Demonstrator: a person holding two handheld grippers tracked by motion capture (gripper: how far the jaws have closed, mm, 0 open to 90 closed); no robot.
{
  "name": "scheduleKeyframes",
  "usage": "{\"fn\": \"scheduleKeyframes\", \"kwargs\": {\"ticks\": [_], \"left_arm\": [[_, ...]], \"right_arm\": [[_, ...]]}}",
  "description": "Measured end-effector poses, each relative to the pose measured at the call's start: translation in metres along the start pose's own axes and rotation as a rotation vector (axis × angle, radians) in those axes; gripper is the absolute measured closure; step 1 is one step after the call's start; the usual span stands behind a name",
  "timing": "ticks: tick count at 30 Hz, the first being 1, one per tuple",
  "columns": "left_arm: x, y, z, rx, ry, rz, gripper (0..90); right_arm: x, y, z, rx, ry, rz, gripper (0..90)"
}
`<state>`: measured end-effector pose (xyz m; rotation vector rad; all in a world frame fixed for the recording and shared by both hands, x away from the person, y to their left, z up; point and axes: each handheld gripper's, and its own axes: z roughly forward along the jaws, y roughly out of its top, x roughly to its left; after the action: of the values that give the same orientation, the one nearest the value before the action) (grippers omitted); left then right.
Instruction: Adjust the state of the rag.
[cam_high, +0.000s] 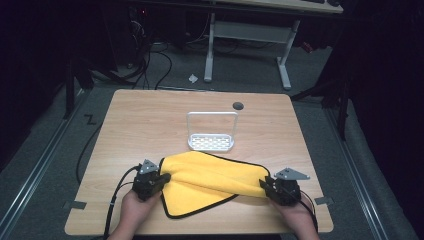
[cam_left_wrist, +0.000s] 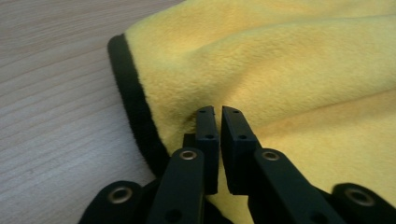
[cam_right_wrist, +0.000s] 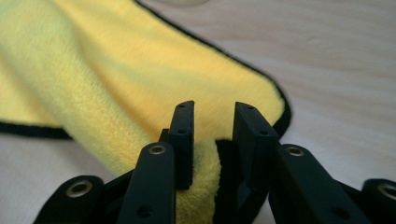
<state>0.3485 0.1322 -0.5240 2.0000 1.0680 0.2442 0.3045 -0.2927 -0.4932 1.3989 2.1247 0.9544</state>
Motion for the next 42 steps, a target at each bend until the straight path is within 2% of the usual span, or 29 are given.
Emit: {"fn": "scheduleKeyframes", "kwargs": {"ticks": [1,2,3,4,6,7,9,10,12,13,14,15,16,17,19,20,23,24,26,27,28,29,31,35,36,37,38,39,42], "left_arm": [[0.0,0.0,0.0,0.0,0.0,0.0,81.0],[-0.016,0.0,-0.006,-0.007,-0.056,0.018,79.8],[-0.026,-0.001,-0.006,0.007,-0.076,0.043,77.0],[-0.026,-0.001,-0.006,0.007,-0.076,0.043,73.1],[-0.046,-0.004,-0.006,0.026,-0.091,0.097,69.4],[-0.059,-0.008,-0.003,0.048,-0.133,0.119,65.0],[-0.065,-0.011,-0.001,0.061,-0.14,0.13,63.1],[-0.071,-0.017,0.006,0.096,-0.123,0.16,61.8],[-0.073,-0.02,0.006,0.082,-0.119,0.174,62.3],[-0.076,-0.022,0.007,0.073,-0.091,0.194,64.6],[-0.076,-0.022,0.007,0.073,-0.091,0.194,71.6],[-0.077,-0.024,0.006,0.064,-0.063,0.223,77.8],[-0.077,-0.024,0.006,0.064,-0.063,0.223,83.0],[-0.077,-0.024,0.006,0.068,-0.076,0.229,86.6],[-0.078,-0.024,0.006,0.07,-0.076,0.234,88.1],[-0.078,-0.025,0.005,0.07,-0.078,0.243,88.3],[-0.077,-0.026,0.003,0.074,-0.084,0.252,88.3],[-0.074,-0.028,-0.001,0.083,-0.098,0.247,88.3],[-0.072,-0.029,-0.004,0.086,-0.101,0.244,88.3],[-0.069,-0.032,-0.009,0.096,-0.11,0.246,88.3],[-0.069,-0.032,-0.009,0.096,-0.11,0.246,88.3],[-0.067,-0.033,-0.011,0.1,-0.112,0.243,88.3],[-0.063,-0.035,-0.015,0.104,-0.118,0.243,88.3],[-0.055,-0.04,-0.022,0.103,-0.125,0.231,88.1],[-0.054,-0.04,-0.023,0.1,-0.135,0.217,87.8],[-0.054,-0.04,-0.023,0.099,-0.139,0.222,86.7],[-0.054,-0.04,-0.023,0.099,-0.139,0.222,85.2],[-0.055,-0.04,-0.023,0.095,-0.144,0.221,82.1],[-0.055,-0.038,-0.022,0.083,-0.162,0.201,74.7]], "right_arm": [[-0.004,0.004,0.001,-0.007,-0.011,0.005,68.9],[-0.007,0.007,0.003,-0.013,-0.023,0.003,68.8],[-0.011,0.01,0.005,-0.009,-0.033,0.01,67.8],[-0.011,0.01,0.005,-0.009,-0.033,0.01,67.8],[-0.019,0.015,0.012,-0.001,-0.045,0.022,66.2],[-0.025,0.019,0.021,0.014,-0.051,0.03,65.3],[-0.028,0.019,0.027,0.03,-0.044,0.038,63.3],[-0.031,0.018,0.037,0.067,-0.046,0.056,60.9],[-0.033,0.014,0.046,0.087,-0.026,0.067,60.5],[-0.031,0.012,0.049,0.094,-0.035,0.063,60.5],[-0.031,0.012,0.049,0.094,-0.035,0.063,60.5],[-0.031,0.011,0.05,0.102,-0.035,0.058,69.6],[-0.031,0.011,0.05,0.102,-0.035,0.058,69.6],[-0.029,0.011,0.051,0.102,-0.027,0.027,80.3],[-0.027,0.011,0.051,0.104,-0.031,0.021,82.8],[-0.027,0.013,0.051,0.097,-0.053,0.001,83.3],[-0.03,0.017,0.052,0.079,-0.076,0.005,83.2],[-0.037,0.021,0.056,0.086,-0.113,0.001,83.3],[-0.041,0.023,0.058,0.089,-0.126,0.002,83.5],[-0.049,0.028,0.065,0.094,-0.152,-0.001,83.8],[-0.049,0.028,0.065,0.094,-0.152,-0.001,83.8],[-0.057,0.035,0.074,0.095,-0.178,-0.004,83.9],[-0.064,0.041,0.083,0.095,-0.189,0.011,83.9],[-0.07,0.057,0.097,0.1,-0.188,0.004,83.7],[-0.068,0.067,0.108,0.102,-0.178,-0.017,82.4],[-0.067,0.07,0.111,0.104,-0.178,-0.027,79.6],[-0.067,0.07,0.111,0.104,-0.178,-0.027,79.6],[-0.062,0.075,0.109,0.093,-0.18,-0.029,74.5],[-0.053,0.075,0.085,0.041,-0.186,-0.045,68.4]]}}
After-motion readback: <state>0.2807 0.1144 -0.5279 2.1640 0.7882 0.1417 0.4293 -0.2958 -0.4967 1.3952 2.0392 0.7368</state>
